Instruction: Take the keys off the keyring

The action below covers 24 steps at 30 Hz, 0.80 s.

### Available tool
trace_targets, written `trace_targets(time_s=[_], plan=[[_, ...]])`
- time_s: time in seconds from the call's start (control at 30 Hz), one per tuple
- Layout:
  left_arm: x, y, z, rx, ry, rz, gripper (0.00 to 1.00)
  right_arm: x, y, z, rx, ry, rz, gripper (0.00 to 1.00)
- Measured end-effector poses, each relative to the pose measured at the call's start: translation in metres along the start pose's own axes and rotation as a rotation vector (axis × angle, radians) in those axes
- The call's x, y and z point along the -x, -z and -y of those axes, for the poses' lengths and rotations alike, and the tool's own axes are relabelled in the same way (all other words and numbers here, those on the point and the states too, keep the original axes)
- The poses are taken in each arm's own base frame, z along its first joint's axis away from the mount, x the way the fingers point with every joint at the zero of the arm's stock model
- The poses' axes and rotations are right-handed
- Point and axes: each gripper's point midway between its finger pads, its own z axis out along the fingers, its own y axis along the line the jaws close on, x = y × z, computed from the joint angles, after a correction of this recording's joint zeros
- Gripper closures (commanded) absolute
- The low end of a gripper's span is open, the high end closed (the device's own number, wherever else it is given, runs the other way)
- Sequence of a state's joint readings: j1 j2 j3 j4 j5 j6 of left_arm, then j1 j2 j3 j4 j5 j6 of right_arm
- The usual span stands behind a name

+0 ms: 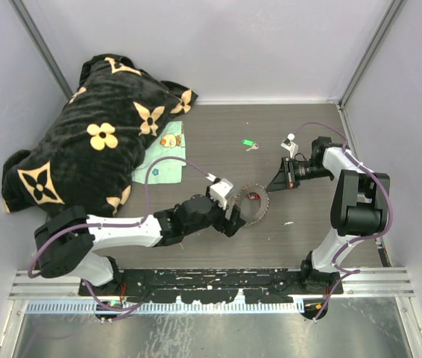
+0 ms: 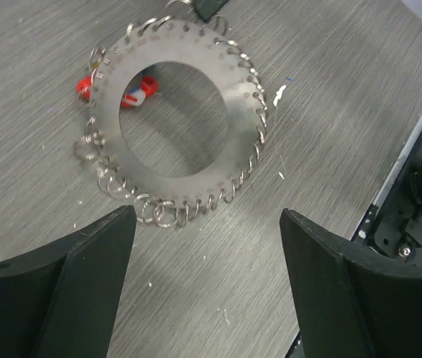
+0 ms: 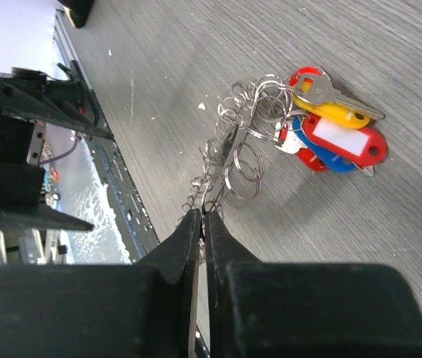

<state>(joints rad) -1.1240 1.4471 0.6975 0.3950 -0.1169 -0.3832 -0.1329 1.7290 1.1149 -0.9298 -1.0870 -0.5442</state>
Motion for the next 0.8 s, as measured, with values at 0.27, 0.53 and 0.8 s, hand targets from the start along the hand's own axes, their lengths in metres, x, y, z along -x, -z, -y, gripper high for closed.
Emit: trace_targets(time_s=[0.27, 0.53, 0.8], plan=[[0.007, -0.026, 0.033, 0.033, -0.246, 0.018, 0.02, 0.002, -0.003, -0.008, 0.064, -0.037, 0.016, 1.0], [-0.003, -0.059, 0.045, 0.271, -0.404, -0.001, 0.02, 0.003, -0.003, -0.01, 0.083, -0.047, 0.025, 1.0], [0.004, -0.073, 0.028, 0.524, -0.484, -0.063, 0.12, 0.004, -0.003, -0.013, 0.094, -0.058, 0.031, 1.0]])
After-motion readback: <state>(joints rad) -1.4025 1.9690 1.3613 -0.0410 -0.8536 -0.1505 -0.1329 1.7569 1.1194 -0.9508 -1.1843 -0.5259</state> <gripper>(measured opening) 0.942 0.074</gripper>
